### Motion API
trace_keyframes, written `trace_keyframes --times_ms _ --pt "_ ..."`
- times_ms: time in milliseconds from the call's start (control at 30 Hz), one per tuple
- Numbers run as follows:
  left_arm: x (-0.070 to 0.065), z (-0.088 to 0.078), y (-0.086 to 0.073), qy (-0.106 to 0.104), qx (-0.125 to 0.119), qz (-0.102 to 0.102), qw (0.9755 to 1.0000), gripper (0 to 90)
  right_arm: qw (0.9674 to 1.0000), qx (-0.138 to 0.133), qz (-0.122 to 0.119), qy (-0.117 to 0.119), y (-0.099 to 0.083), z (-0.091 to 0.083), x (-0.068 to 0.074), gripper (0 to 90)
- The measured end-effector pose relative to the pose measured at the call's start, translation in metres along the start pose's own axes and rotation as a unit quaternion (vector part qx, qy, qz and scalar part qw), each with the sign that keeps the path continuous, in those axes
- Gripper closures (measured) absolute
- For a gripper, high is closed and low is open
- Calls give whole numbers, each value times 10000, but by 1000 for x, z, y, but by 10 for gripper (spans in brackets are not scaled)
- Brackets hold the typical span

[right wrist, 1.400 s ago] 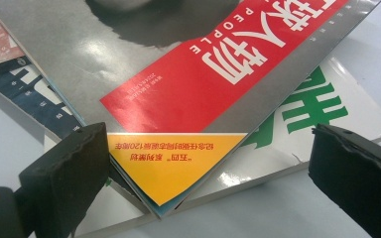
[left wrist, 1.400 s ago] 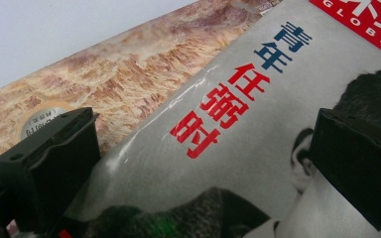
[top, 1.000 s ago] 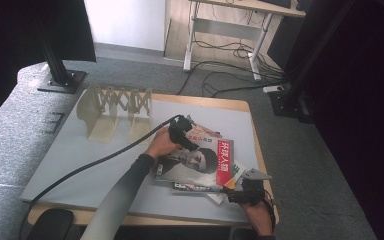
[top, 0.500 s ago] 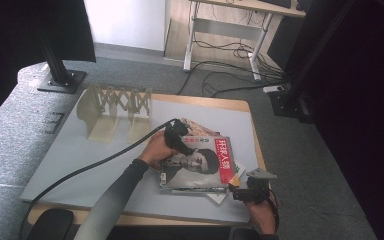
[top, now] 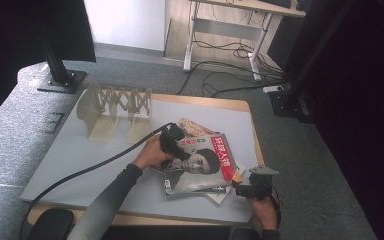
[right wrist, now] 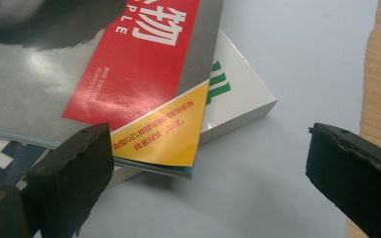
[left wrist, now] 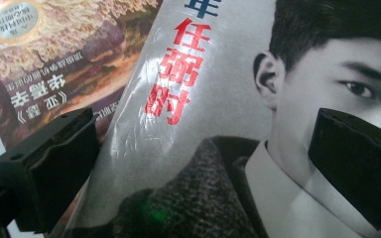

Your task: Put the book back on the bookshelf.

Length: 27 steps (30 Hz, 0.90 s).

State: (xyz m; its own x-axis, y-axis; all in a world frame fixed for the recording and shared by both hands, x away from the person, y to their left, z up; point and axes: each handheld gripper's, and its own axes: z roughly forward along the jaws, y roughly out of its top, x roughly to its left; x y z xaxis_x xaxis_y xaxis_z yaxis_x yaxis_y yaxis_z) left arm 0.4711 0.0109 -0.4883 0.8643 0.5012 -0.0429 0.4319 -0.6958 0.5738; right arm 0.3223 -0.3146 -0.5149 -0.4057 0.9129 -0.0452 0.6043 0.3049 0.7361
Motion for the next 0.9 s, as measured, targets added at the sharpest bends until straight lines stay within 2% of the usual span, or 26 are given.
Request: trace_keyframes --times_ms 467,900 --pt "-8 -11 -17 -23 -56 -87 9999 9 9998 101 121 -135 8 11 -13 44" --pt "-13 -20 -33 -63 -153 -104 9998 29 9995 177 78 -265 20 22 -20 56"
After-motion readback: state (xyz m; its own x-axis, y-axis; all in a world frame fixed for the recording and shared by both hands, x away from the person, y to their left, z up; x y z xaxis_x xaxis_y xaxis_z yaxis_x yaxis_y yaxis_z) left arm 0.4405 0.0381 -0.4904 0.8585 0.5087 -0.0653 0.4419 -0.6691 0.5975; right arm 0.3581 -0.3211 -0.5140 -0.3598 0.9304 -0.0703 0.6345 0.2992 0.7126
